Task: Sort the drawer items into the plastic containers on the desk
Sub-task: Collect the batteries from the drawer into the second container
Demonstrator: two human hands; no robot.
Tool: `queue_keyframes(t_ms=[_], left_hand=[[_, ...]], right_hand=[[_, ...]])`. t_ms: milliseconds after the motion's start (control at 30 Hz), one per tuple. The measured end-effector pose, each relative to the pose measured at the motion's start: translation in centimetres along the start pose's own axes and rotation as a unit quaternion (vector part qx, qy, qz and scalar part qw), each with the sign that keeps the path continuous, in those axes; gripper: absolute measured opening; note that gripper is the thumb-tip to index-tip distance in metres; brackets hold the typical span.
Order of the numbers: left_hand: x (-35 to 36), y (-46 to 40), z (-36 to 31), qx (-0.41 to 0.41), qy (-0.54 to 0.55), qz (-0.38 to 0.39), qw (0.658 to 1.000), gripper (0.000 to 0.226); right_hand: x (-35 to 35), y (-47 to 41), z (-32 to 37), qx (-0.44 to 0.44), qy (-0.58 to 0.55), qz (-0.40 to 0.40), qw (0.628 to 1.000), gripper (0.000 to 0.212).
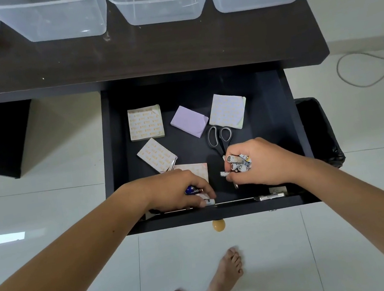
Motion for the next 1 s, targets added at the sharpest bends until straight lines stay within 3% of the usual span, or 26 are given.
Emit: queue_keyframes(t_ms=[500, 833, 1000], left_hand=[[0.65, -0.50, 0.40, 0.037, -0.181, -0.032, 0.982, 0.042], [0.78, -0.81, 0.68, 0.038, -0.058, -0.023, 0.997, 0.013], [0.58, -0.47, 0.49, 0.031, 0.002, -0.016, 0.999, 0.010]], right_hand=[[-0.03, -0.02, 0.04, 0.004, 0.005, 0.014, 1.000, 0.013], [-0.11, -0.07, 0.13, 0.004, 0.000, 0.017, 1.000, 0.013], [-0.11, -0.08, 0.12, 0.007, -0.005, 0.020, 1.000, 0.013]])
Point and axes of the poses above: each hand's wrist, its own y-axis away from the middle knuckle, its own x-axis out of the palm, z = x × y, the point moved 1 cm from there along -y, towards the middle knuckle, and after that the axes turned 3 degrees about -y, right-handed, at the moved point
